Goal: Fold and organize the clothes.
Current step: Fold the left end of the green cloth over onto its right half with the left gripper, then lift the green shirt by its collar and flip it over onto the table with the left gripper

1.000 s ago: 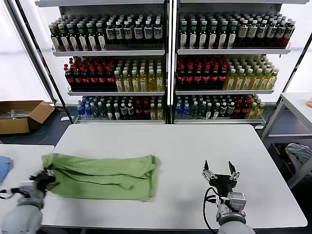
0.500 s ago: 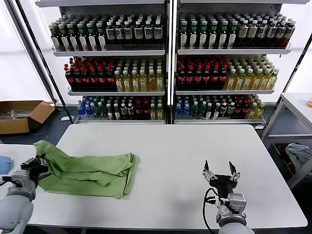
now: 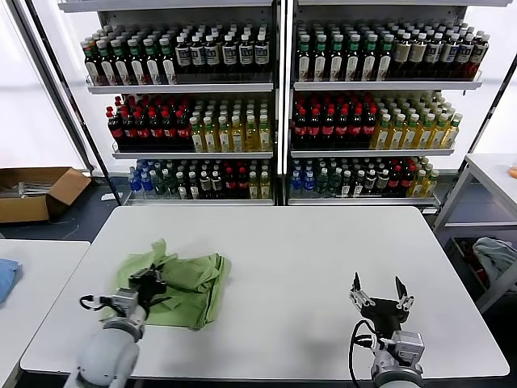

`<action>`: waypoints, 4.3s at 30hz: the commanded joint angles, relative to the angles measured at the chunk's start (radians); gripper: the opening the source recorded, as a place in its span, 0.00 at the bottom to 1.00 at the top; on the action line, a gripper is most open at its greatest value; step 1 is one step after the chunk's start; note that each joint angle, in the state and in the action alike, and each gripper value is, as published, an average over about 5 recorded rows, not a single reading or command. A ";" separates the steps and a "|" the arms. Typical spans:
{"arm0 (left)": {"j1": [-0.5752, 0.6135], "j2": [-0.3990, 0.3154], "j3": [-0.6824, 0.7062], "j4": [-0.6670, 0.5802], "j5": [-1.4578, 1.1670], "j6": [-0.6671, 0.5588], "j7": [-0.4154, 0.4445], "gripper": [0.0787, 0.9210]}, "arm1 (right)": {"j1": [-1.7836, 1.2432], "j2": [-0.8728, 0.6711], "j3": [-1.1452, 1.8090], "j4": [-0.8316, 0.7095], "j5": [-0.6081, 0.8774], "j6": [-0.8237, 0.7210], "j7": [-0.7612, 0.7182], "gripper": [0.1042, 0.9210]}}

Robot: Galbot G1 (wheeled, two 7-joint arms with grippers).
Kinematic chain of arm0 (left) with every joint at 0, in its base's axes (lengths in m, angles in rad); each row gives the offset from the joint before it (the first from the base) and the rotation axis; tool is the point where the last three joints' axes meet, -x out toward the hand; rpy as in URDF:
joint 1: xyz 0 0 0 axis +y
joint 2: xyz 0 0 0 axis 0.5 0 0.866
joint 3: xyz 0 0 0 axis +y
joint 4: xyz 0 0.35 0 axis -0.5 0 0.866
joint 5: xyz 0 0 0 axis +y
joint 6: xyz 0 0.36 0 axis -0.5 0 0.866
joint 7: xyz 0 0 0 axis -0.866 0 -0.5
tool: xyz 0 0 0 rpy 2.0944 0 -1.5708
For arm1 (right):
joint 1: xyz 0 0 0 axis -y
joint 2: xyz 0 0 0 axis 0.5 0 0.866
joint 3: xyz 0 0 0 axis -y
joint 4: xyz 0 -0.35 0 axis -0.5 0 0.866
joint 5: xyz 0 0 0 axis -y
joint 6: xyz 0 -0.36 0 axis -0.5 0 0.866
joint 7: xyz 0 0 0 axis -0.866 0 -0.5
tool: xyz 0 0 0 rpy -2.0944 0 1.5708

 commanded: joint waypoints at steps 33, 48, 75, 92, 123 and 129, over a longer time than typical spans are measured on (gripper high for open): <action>0.141 -0.179 0.275 0.025 0.162 -0.358 0.100 0.60 | -0.024 0.013 -0.022 -0.034 -0.039 0.024 0.001 0.88; 0.105 -0.118 0.156 -0.230 -0.066 -0.225 0.061 0.78 | -0.003 -0.009 -0.029 -0.037 -0.032 0.022 0.002 0.88; -0.023 0.136 -0.077 0.198 -0.209 -0.116 0.120 0.88 | 0.033 -0.009 -0.114 -0.067 -0.070 0.007 0.006 0.88; -0.048 0.131 -0.055 0.261 -0.303 -0.088 0.159 0.88 | 0.030 0.005 -0.133 -0.079 -0.091 0.013 0.006 0.88; 0.012 0.111 -0.099 0.233 -0.259 -0.106 0.164 0.15 | 0.061 -0.005 -0.124 -0.085 -0.090 0.018 0.001 0.88; 0.018 0.217 -0.284 0.232 -0.270 -0.145 0.139 0.06 | 0.088 -0.017 -0.128 -0.097 -0.078 0.011 0.003 0.88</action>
